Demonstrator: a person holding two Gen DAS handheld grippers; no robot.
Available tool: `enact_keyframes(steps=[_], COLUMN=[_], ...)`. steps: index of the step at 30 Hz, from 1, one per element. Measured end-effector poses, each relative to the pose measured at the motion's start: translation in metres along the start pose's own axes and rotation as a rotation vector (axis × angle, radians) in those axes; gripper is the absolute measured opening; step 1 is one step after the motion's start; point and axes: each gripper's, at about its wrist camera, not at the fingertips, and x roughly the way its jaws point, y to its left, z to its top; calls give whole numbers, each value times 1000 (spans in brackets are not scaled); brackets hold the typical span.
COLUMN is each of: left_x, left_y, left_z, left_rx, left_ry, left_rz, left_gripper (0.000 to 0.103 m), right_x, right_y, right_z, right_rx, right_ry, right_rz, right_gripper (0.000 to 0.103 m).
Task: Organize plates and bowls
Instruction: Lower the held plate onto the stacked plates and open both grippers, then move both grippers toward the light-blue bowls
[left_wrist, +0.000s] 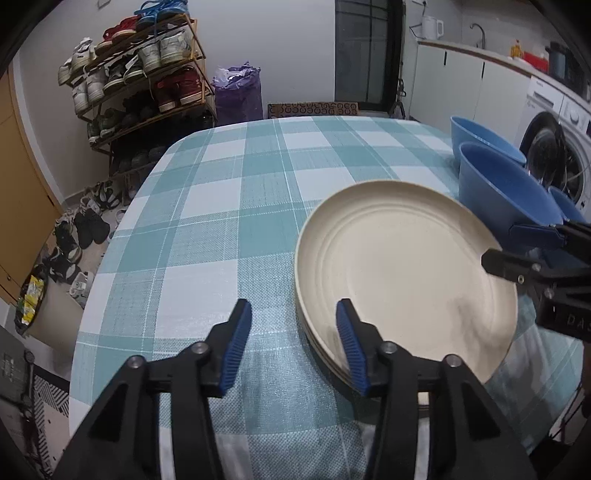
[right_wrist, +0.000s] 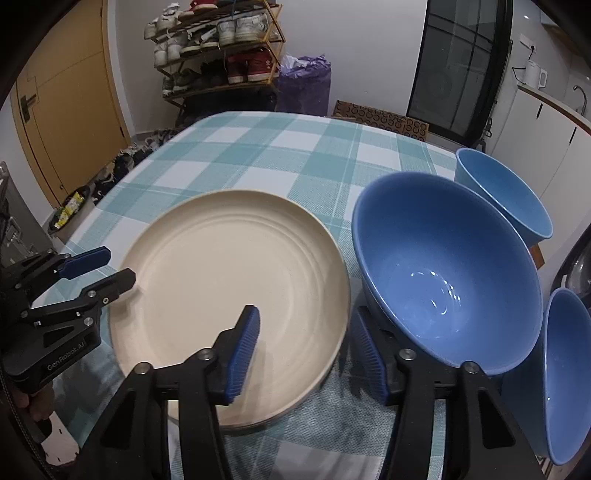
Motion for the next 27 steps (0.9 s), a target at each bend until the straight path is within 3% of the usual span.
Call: enact_keyframes(steps=[2,8,9,10,12,16,27], left_x=[-4,-11,-12,-14,-19,-27,-48], left_y=[2,5,5,4,3,-3,-41], left_z=[2,5,6,6,6,10,32], left_rx=[-10,-34,-37,-42,-44,-30,6], left_ry=[-14,-22,-22,-26,-48,-62,-105], left_rz=[-14,-35,-40,-44,-33,-54,-113], left_gripper=[50,55,65,83,96,98,102], right_x=[-5,-18,-21,-25,-33,-54,-115], right_y=[1,6,6,6,4,-2,-47], right_z=[2,7,8,8,8,7,1], right_rx=[16,23,24,25,30,42,88], right_ry=[-11,-38,-44,-52,-73,-114,-204], right_rz=[45,81,84,87,85,79,56], right_gripper=[80,90,91,93,96,102,102])
